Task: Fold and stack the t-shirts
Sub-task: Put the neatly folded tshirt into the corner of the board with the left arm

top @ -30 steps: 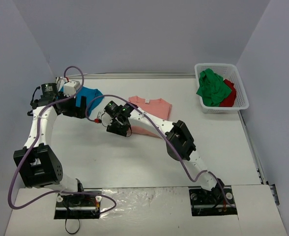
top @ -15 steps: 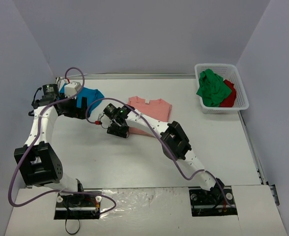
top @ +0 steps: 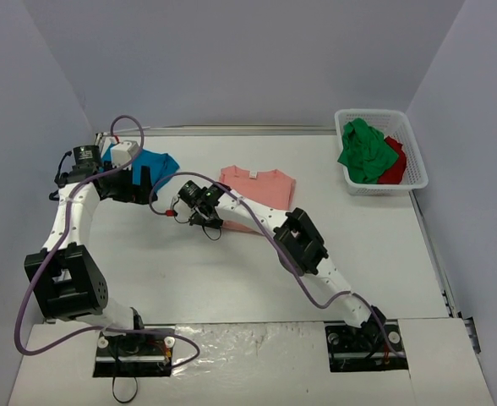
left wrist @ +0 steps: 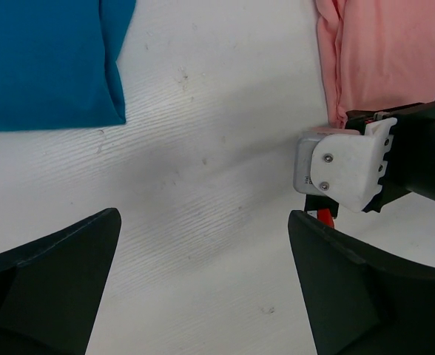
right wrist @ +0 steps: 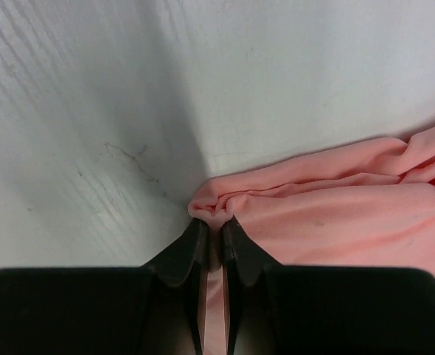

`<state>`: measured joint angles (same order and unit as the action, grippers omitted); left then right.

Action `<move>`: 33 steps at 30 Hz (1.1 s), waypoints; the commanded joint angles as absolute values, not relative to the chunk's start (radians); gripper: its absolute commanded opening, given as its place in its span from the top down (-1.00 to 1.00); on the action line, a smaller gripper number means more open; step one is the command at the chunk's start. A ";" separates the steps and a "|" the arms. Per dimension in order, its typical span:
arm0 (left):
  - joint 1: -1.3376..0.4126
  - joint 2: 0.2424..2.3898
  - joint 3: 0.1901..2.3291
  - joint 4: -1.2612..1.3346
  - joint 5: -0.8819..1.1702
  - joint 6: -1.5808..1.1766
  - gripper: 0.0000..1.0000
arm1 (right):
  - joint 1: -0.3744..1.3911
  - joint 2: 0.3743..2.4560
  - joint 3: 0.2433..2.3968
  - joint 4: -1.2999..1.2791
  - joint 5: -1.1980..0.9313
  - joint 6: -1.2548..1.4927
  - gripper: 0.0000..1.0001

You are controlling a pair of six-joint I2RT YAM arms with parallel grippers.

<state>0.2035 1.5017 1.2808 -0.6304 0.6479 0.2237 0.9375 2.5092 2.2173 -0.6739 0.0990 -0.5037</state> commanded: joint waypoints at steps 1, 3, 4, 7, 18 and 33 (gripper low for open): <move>0.209 1.474 1.289 -0.615 0.687 0.170 -0.94 | 0.940 2.445 2.136 -0.739 0.133 -0.525 1.00; 0.209 1.471 1.279 -0.617 0.715 0.132 -0.94 | 0.946 2.382 2.079 -0.741 0.150 -0.543 1.00; 0.209 1.470 1.273 -0.603 0.780 0.091 -0.92 | 0.948 2.334 2.059 -0.739 0.156 -0.551 1.00; 0.209 1.477 1.227 -0.527 0.926 -0.004 -0.89 | 0.953 2.264 1.997 -0.739 0.166 -0.569 1.00; 0.121 1.654 1.080 -0.049 1.212 -0.620 -0.89 | 0.962 2.094 1.862 -0.738 0.123 -0.592 1.00; -0.049 1.899 1.135 0.106 1.172 -0.845 -0.89 | 0.968 2.169 1.931 -0.762 0.167 -0.592 1.00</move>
<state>0.0143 1.9079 1.0798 0.0620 1.1595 -0.8017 0.9581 2.1578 1.8782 -0.7055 0.1276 -0.5816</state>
